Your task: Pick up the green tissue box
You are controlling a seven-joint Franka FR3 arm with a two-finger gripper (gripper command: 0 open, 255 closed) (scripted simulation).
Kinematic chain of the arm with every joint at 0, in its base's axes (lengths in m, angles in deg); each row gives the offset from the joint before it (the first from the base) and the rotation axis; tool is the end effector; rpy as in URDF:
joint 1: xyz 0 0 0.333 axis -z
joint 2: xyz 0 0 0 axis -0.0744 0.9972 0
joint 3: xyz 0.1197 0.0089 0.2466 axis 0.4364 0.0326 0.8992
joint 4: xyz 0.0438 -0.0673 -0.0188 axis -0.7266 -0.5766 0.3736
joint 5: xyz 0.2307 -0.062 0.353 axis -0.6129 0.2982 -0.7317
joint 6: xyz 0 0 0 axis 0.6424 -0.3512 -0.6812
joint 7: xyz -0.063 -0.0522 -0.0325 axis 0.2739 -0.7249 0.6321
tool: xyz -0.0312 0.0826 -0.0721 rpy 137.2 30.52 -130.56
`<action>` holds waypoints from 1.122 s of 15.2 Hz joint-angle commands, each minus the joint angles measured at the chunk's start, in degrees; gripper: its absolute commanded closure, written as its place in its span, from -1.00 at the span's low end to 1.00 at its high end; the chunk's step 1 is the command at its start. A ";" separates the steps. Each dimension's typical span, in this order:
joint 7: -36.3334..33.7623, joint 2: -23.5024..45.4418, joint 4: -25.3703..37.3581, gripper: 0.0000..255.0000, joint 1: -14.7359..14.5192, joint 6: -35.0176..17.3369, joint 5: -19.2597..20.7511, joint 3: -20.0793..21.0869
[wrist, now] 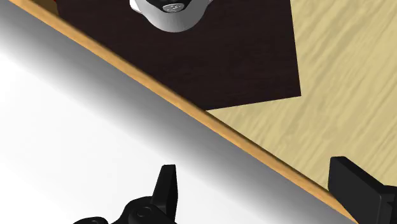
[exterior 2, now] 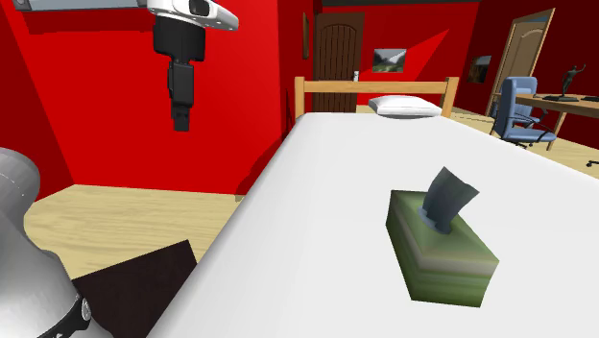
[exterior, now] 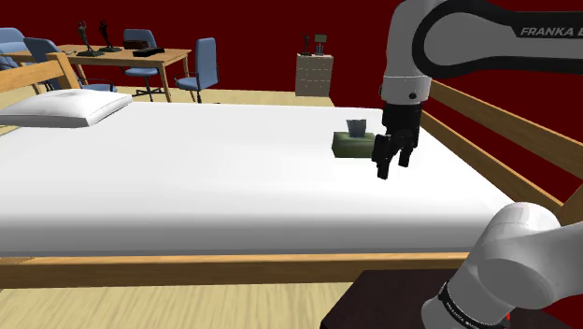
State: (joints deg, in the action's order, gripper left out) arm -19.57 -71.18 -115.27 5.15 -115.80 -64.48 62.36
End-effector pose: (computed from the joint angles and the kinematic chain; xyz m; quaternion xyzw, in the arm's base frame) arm 0.3522 0.0315 0.5116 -0.9946 0.0473 0.0903 0.0199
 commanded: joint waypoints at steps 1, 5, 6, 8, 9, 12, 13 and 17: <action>0.00 0.00 0.00 -1.00 0.00 0.00 0.00 0.00; 2.68 7.50 3.80 -1.00 1.92 -3.21 2.90 -2.58; 3.30 9.41 4.91 -1.00 2.35 -3.92 3.54 -3.19; 4.49 13.27 7.33 -1.00 3.14 -5.20 4.69 -4.39; 5.07 15.22 8.62 -1.00 3.52 -5.77 5.20 -4.97; 6.76 21.11 12.90 -1.00 4.59 -7.19 6.51 -6.64; 7.31 23.10 14.45 -1.00 4.92 -7.57 6.87 -7.17; 9.49 31.11 21.29 -1.00 6.18 -8.56 7.90 -9.19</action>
State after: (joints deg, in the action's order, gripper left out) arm -10.60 -42.58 -96.15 11.04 -124.10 -56.78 53.64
